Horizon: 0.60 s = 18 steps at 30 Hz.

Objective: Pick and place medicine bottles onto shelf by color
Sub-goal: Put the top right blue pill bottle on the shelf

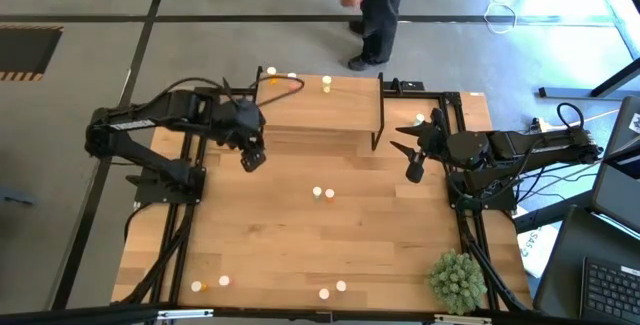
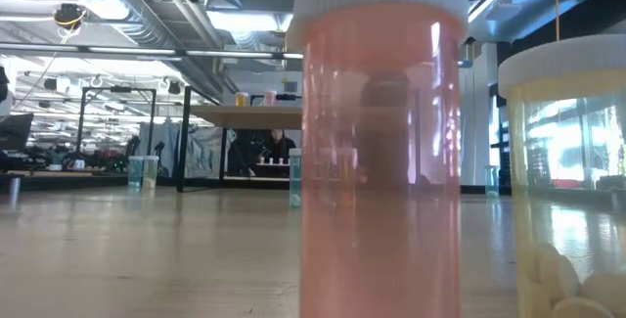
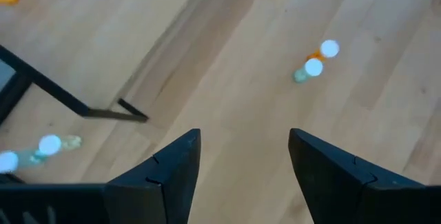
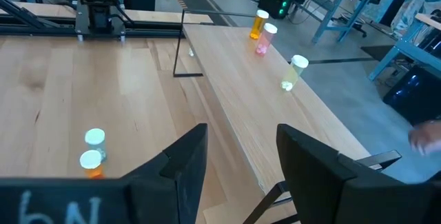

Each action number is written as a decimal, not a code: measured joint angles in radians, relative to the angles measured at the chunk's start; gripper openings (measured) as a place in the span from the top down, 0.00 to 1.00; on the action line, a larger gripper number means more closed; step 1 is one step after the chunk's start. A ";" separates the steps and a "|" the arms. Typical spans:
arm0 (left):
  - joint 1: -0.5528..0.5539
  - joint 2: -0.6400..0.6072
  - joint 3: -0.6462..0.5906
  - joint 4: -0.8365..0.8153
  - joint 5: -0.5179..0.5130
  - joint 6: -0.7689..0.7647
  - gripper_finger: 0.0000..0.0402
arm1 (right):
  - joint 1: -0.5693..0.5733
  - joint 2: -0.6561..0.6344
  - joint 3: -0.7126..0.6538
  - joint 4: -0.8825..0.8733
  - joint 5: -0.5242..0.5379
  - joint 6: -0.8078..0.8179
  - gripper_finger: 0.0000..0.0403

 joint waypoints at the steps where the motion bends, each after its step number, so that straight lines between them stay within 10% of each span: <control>1: -0.016 0.003 -0.008 -0.002 -0.011 -0.017 0.47 | 0.000 0.000 0.000 0.004 0.000 0.001 0.56; 6: -0.081 0.002 -0.046 -0.001 -0.047 -0.078 0.47 | 0.000 0.000 0.000 0.009 -0.011 0.012 0.56; 18: -0.158 -0.015 -0.064 -0.003 -0.141 -0.092 0.47 | 0.001 0.009 0.000 0.019 -0.401 0.190 0.56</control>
